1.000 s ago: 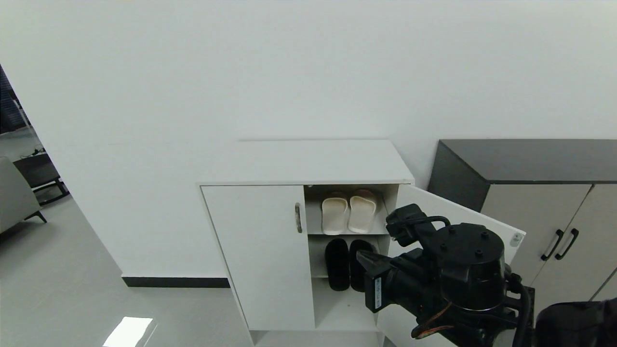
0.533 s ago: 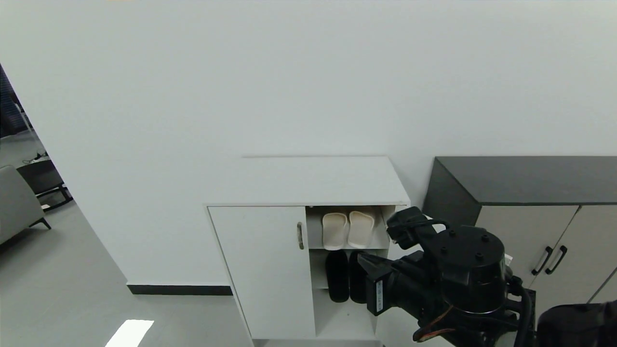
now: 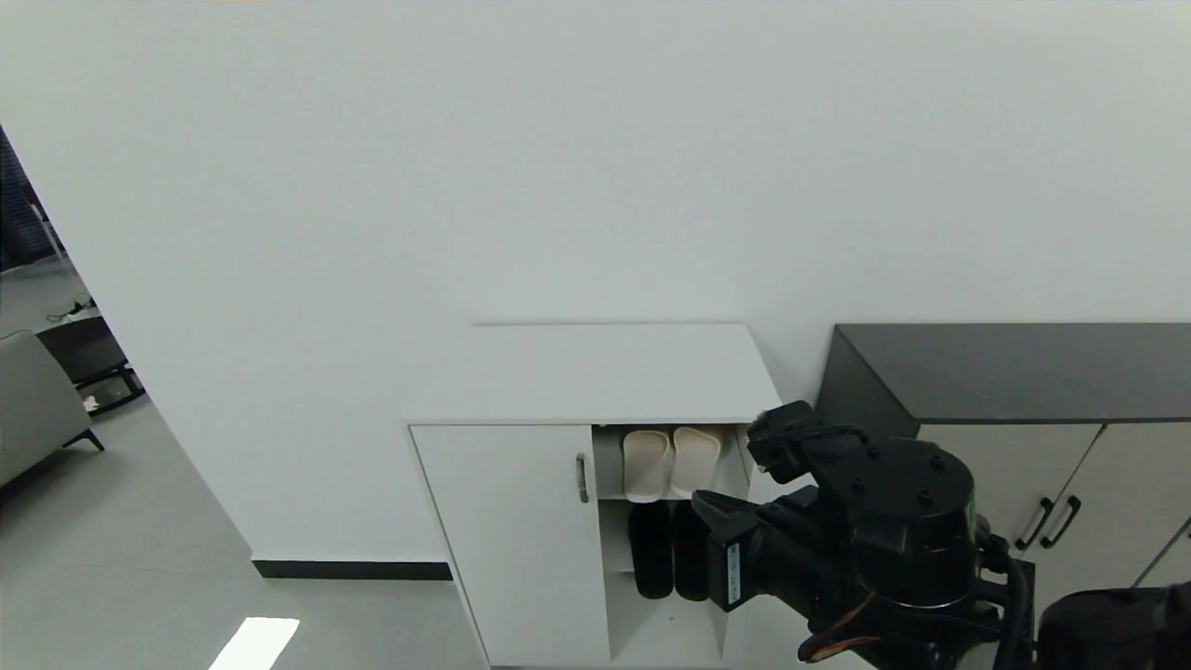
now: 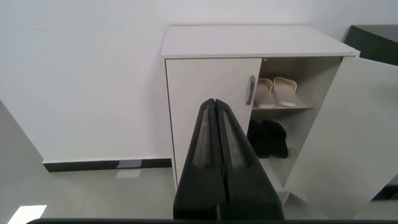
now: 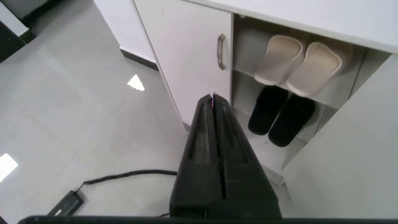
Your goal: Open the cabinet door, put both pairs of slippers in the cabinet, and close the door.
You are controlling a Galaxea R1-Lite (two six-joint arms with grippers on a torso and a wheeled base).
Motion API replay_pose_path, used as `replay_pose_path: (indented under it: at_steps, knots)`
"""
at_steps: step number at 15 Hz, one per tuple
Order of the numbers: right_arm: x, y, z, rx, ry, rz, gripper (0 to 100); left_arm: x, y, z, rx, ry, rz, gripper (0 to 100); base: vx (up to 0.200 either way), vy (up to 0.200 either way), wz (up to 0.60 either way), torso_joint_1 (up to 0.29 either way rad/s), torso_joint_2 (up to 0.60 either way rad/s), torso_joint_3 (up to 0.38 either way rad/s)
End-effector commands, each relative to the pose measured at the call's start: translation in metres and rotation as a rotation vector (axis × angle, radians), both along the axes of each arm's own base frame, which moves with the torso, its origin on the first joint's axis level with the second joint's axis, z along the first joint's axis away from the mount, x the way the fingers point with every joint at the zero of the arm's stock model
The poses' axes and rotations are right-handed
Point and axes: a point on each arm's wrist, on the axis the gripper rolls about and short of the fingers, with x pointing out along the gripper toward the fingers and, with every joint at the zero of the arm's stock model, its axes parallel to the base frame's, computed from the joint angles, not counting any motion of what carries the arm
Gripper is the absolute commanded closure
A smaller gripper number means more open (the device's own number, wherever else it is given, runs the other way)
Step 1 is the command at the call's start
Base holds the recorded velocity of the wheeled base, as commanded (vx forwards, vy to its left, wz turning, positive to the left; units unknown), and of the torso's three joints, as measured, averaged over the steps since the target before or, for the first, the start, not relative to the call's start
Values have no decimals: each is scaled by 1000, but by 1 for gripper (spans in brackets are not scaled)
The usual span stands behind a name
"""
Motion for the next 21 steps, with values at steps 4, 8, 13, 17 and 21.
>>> replay_pose_path:
  at_steps: [4,8,13,17,21]
  knots:
    - [-3,-5,-3,-11,-43,15,100,0,0,0,0,0,0,100,0,0,-150,137,-281,-144]
    - [-1,-6,-4,-5,-56,7,100,0,0,0,0,0,0,100,0,0,0,-45,115,56]
    - [0,-4,-9,-34,-56,10,100,0,0,0,0,0,0,100,-80,0,0,2,4,1]
    - [-1,-5,-8,-27,-91,14,100,0,0,0,0,0,0,100,-200,0,0,-4,10,7]
    - [13,-11,-15,-43,-77,-36,100,0,0,0,0,0,0,100,-150,0,0,1,2,-2]
